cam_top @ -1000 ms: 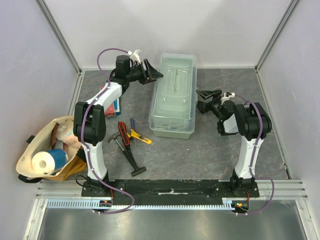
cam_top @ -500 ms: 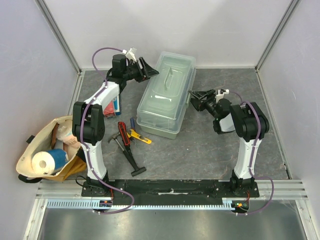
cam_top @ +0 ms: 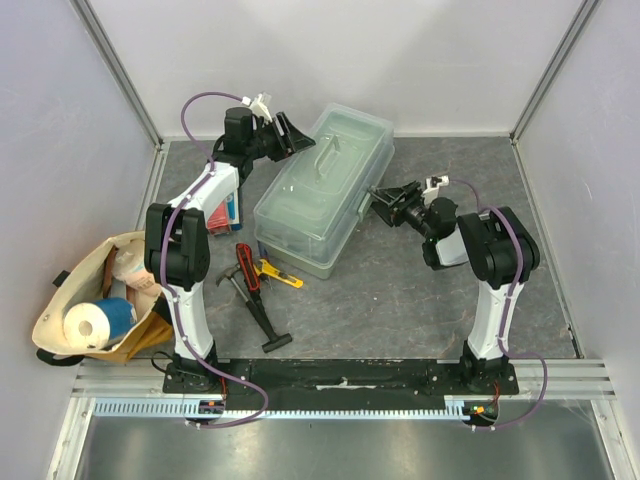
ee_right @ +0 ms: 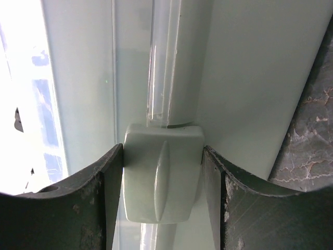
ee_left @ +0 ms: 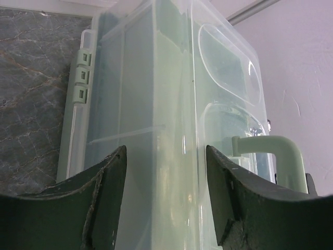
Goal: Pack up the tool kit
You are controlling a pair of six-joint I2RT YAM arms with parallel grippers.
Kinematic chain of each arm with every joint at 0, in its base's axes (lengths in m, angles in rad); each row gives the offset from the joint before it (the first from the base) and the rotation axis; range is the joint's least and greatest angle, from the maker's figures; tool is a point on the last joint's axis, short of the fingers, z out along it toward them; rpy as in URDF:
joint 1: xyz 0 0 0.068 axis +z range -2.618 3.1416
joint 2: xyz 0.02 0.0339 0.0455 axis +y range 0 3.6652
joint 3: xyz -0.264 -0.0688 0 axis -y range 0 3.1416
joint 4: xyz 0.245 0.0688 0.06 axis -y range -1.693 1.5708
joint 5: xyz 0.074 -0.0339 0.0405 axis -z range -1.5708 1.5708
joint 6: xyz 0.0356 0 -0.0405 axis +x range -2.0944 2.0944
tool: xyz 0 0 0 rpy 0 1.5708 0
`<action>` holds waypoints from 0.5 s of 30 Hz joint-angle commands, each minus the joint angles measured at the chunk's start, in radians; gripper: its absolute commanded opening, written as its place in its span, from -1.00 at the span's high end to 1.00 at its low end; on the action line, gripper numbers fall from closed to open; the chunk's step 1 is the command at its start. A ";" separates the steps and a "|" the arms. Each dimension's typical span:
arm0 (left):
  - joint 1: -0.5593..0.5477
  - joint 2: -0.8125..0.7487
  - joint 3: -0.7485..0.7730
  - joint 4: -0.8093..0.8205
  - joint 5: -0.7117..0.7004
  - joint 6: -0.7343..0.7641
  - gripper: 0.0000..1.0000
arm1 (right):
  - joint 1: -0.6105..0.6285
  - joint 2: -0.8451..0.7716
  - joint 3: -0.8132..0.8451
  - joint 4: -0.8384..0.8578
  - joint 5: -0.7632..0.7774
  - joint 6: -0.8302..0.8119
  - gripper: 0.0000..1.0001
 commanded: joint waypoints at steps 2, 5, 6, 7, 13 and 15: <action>-0.120 0.024 -0.032 -0.166 0.152 0.001 -0.30 | 0.094 -0.109 0.001 0.105 -0.055 -0.187 0.56; -0.120 0.018 -0.041 -0.170 0.139 0.004 -0.29 | 0.094 -0.122 -0.002 0.072 -0.040 -0.194 0.78; -0.119 0.017 -0.044 -0.172 0.136 0.005 -0.29 | 0.094 -0.127 -0.002 0.063 -0.035 -0.193 0.87; -0.120 0.017 -0.044 -0.173 0.132 0.005 -0.29 | 0.094 -0.129 -0.002 0.055 -0.032 -0.193 0.93; -0.122 0.017 -0.047 -0.196 0.101 0.017 -0.29 | 0.095 -0.164 0.004 -0.073 0.001 -0.213 1.00; -0.122 0.015 -0.049 -0.207 0.086 0.025 -0.29 | 0.092 -0.179 0.005 -0.119 0.017 -0.222 1.00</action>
